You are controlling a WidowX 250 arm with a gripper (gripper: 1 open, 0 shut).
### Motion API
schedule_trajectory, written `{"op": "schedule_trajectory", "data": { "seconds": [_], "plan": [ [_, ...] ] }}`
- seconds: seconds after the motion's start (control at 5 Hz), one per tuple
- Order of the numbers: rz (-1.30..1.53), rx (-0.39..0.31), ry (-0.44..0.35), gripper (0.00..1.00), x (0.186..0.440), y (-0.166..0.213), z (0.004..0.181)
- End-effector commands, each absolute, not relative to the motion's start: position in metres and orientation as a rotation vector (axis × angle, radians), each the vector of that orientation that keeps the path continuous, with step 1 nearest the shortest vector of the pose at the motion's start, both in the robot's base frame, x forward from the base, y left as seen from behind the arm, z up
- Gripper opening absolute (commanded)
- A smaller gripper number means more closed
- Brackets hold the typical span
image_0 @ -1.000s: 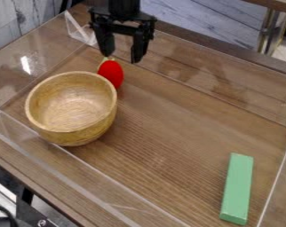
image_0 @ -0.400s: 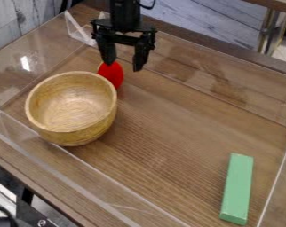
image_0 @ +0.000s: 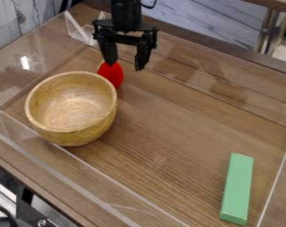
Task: Move the red fruit to the right
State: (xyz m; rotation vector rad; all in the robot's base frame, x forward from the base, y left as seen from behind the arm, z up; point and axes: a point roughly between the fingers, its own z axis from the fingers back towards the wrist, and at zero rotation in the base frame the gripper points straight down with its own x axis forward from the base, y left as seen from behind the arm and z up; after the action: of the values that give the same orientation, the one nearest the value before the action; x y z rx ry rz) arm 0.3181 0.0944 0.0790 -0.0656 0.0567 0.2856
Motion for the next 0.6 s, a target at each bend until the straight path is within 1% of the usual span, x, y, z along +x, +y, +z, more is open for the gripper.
{"op": "schedule_trajectory", "data": {
  "seconds": [0.0, 0.2, 0.4],
  "plan": [
    [0.316, -0.060, -0.020, 1.00, 0.325, 0.103, 0.110],
    [0.345, -0.063, -0.026, 1.00, 0.315, 0.117, 0.118],
    [0.356, -0.063, -0.027, 1.00, 0.307, 0.130, 0.122]
  ]
}}
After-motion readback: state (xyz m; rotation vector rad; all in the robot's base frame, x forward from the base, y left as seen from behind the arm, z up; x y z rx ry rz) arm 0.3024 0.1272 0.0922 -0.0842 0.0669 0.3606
